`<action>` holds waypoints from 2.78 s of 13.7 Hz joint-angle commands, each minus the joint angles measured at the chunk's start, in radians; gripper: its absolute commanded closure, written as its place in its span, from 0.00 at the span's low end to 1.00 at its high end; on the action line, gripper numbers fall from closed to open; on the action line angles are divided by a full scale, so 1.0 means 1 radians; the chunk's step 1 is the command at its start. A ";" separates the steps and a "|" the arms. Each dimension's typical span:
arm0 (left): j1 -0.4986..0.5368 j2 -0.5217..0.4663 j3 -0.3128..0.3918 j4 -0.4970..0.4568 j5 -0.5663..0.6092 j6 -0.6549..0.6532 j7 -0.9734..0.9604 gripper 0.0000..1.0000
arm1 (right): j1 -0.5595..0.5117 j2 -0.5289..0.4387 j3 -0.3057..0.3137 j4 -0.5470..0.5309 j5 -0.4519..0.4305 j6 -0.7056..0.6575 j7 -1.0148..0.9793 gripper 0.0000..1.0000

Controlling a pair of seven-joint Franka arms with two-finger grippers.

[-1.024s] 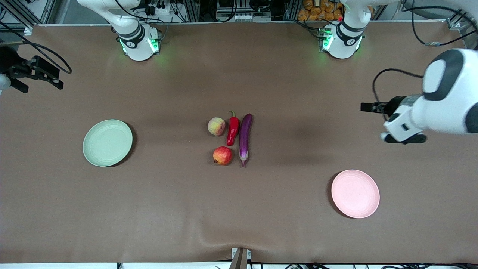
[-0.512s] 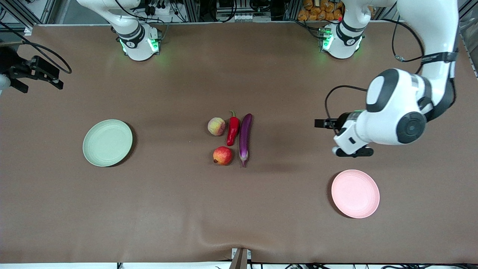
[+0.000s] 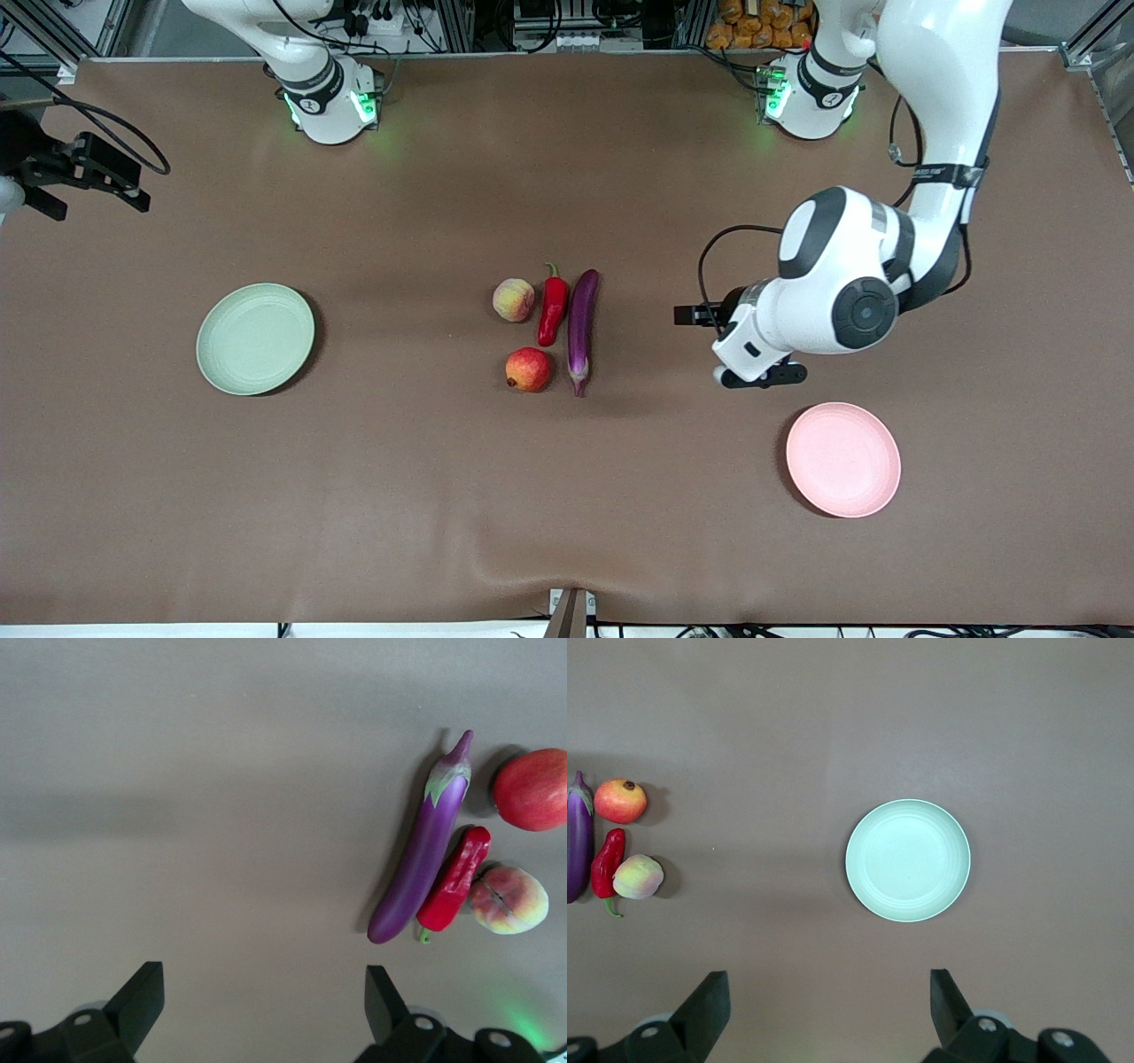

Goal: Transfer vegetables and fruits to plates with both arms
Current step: 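Lower the left gripper and grasp the purple eggplant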

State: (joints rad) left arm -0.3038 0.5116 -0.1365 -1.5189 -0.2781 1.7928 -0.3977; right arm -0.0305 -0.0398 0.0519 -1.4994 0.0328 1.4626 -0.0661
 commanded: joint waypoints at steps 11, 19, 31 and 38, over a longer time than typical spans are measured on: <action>-0.242 0.214 0.021 0.052 0.131 0.313 -0.294 0.00 | -0.011 0.000 0.002 0.007 0.018 -0.005 -0.008 0.00; -0.391 0.263 0.037 0.065 0.234 0.413 -0.496 0.00 | -0.022 -0.002 0.002 -0.005 0.018 -0.008 -0.008 0.00; -0.468 0.294 0.094 0.057 0.284 0.435 -0.541 0.00 | -0.032 0.008 0.002 -0.005 0.018 -0.021 -0.014 0.00; -0.469 0.329 0.112 0.062 0.284 0.448 -0.552 0.14 | -0.036 0.009 0.002 -0.004 0.047 -0.014 -0.014 0.00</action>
State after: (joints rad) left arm -0.7652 0.8265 -0.0374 -1.4804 -0.0170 2.2362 -0.9230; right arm -0.0433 -0.0329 0.0428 -1.5104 0.0578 1.4512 -0.0661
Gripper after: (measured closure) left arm 0.004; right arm 0.000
